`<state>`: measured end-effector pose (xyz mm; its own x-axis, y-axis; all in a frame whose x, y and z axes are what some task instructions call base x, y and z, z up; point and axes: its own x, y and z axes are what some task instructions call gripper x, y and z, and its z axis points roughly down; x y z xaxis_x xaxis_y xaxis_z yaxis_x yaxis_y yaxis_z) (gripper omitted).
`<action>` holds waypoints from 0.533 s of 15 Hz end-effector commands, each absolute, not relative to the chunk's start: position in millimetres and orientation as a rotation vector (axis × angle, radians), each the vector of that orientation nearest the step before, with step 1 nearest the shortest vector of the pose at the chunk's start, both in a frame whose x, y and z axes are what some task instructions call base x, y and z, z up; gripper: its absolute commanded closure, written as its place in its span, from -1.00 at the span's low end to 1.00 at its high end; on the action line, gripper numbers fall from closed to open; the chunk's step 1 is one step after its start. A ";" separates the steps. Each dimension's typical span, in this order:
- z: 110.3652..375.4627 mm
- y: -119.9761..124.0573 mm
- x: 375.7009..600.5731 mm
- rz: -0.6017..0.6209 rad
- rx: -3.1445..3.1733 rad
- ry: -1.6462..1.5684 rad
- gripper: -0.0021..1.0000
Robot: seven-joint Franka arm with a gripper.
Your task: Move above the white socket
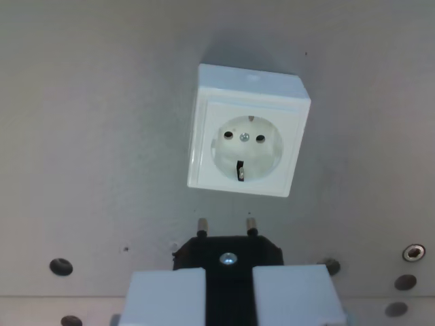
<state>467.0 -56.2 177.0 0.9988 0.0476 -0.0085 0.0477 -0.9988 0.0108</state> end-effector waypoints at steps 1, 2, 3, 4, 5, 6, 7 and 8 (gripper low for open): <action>162.5 -60.1 463.0 0.157 3.112 -0.071 1.00; 158.4 -60.8 462.6 0.157 3.112 -0.080 1.00; 154.4 -61.4 462.1 0.161 3.111 -0.084 1.00; 150.4 -62.0 461.6 0.165 3.111 -0.088 1.00; 146.6 -62.7 461.1 0.169 3.111 -0.095 1.00; 143.4 -63.2 460.5 0.172 3.110 -0.102 1.00; 140.2 -63.7 459.9 0.178 3.110 -0.107 1.00; 137.3 -64.2 459.2 0.176 3.110 -0.112 1.00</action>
